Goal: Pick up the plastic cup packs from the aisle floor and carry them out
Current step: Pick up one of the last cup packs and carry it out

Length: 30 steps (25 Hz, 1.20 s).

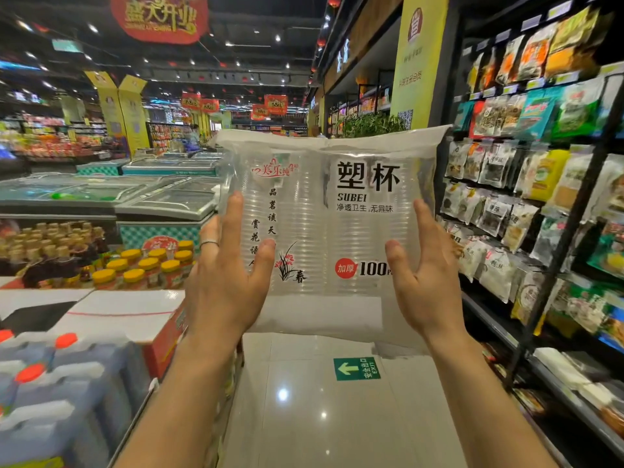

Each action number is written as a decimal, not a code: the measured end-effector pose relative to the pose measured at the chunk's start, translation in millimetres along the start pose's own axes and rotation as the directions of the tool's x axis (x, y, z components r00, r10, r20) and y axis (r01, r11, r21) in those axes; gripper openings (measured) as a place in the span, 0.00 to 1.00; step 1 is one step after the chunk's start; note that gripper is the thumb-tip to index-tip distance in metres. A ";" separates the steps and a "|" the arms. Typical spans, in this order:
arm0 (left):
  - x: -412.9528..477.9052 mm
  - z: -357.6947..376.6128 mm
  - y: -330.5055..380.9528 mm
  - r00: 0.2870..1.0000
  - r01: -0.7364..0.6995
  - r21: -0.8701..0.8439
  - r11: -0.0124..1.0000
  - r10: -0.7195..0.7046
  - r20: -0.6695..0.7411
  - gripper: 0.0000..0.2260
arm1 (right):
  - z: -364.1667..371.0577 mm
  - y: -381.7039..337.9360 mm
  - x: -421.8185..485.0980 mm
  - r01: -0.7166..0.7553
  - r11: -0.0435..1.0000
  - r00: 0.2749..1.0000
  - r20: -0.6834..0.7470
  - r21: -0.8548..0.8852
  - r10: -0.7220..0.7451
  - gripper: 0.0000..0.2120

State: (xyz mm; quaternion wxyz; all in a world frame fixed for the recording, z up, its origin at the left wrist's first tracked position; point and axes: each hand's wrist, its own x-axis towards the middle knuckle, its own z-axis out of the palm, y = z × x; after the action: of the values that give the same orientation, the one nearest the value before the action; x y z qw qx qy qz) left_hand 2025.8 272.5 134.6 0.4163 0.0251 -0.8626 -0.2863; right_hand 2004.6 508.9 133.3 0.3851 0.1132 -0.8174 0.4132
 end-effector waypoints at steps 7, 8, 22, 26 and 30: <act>80.9 70.8 -34.6 1.000 0.008 0.029 1.000 -0.008 0.015 0.29 | 80.1 51.3 77.9 0.015 1.000 1.000 -0.005 0.026 -0.014 0.30; 89.9 80.4 -38.6 1.000 0.013 0.032 0.999 -0.014 0.016 0.29 | 90.1 59.6 87.8 0.017 0.999 1.000 -0.003 0.034 -0.017 0.30; 287.9 337.0 -65.4 0.997 0.070 0.092 0.993 -0.065 -0.050 0.32 | 253.4 262.2 334.8 0.070 0.989 0.995 0.059 0.131 -0.078 0.29; 332.1 397.9 -72.5 0.995 0.072 0.116 0.991 -0.064 -0.072 0.32 | 293.7 311.6 393.8 0.080 0.988 0.993 0.078 0.133 -0.091 0.31; 380.0 455.1 -93.2 0.996 0.057 0.109 0.992 -0.049 -0.072 0.32 | 335.5 350.4 438.3 0.089 0.988 0.990 0.099 0.130 -0.102 0.29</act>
State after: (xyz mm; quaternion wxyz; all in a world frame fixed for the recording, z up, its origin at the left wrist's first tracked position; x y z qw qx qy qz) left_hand 1426.4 302.9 131.3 0.4363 0.0809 -0.8613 -0.2477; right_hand 1351.4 533.2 122.7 0.3529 0.1978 -0.8027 0.4382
